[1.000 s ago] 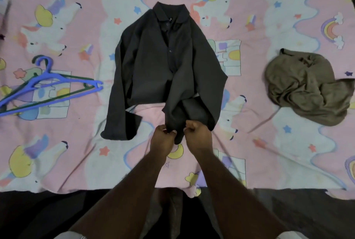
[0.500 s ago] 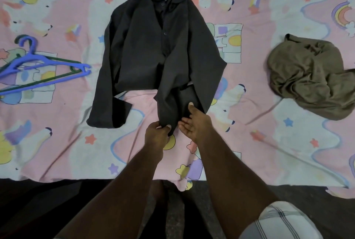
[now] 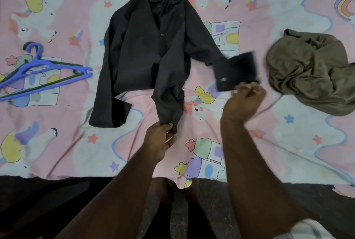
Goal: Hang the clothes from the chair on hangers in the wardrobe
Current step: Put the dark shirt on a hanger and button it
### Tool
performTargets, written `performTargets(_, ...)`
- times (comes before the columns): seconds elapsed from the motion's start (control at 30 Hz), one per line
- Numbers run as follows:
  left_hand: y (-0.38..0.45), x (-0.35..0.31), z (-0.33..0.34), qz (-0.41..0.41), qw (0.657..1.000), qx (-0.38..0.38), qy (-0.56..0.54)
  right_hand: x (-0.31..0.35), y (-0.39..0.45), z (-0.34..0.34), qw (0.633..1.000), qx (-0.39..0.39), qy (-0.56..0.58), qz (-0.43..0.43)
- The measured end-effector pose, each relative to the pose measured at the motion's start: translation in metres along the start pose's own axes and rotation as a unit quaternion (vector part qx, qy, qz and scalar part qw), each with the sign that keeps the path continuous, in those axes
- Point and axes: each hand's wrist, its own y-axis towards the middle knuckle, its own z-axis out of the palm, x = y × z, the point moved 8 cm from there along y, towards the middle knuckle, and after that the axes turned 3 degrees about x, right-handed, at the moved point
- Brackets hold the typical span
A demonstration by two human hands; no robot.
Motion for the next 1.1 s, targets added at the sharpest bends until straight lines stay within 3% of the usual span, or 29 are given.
performTargets(0.03,-0.004,-0.001,0.003,0.001,1.000,0.010,-0.005,0.015,0.003,-0.016,0.999,-0.032,-0.004,-0.033)
performTargets(0.1,-0.013,-0.004,0.009,0.001,1.000,0.025,-0.015,0.017,-0.007,-0.017,0.993,0.015,-0.102,-0.059)
performTargets(0.17,-0.020,-0.005,0.015,-0.004,0.999,0.040,-0.022,-0.015,-0.039,0.013,0.964,0.194,-0.181,-0.012)
performTargets(0.23,-0.028,-0.006,0.020,-0.017,0.997,0.068,-0.030,-0.049,-0.073,0.039,0.907,0.360,-0.211,0.052)
performTargets(0.33,-0.047,-0.012,0.029,-0.054,0.986,0.150,-0.053,-0.070,-0.103,0.056,0.835,0.492,-0.226,0.101)
performTargets(0.4,-0.064,-0.020,0.037,-0.074,0.973,0.210,-0.058,-0.064,-0.114,0.061,0.813,0.523,-0.252,0.040)
performTargets(0.47,-0.079,-0.029,0.043,-0.077,0.965,0.247,-0.046,-0.050,-0.114,0.055,0.836,0.483,-0.261,-0.013)
performTargets(0.53,-0.087,-0.039,0.047,-0.065,0.964,0.257,-0.018,-0.032,-0.113,0.043,0.874,0.426,-0.235,-0.008)
performTargets(0.67,-0.089,-0.054,0.047,-0.030,0.972,0.232,-0.009,-0.005,-0.108,0.014,0.939,0.319,-0.029,0.125)
performTargets(0.8,-0.082,-0.060,0.035,-0.010,0.982,0.185,-0.033,0.026,-0.081,-0.036,0.963,0.195,0.115,0.146)
performTargets(0.87,-0.074,-0.054,0.016,-0.008,0.993,0.114,-0.004,0.008,-0.067,-0.068,0.974,0.127,0.077,0.170)
performTargets(0.93,-0.067,-0.047,-0.003,-0.009,0.998,0.043,0.034,-0.022,-0.060,-0.092,0.976,0.094,-0.047,0.189)
performTargets(1.03,-0.056,-0.040,-0.024,0.006,0.997,-0.024,0.074,-0.035,-0.065,-0.093,0.955,0.115,-0.221,0.159)
performTargets(1.1,-0.044,-0.038,-0.036,0.032,0.993,-0.049,0.099,-0.036,-0.071,-0.085,0.955,0.119,-0.229,0.146)
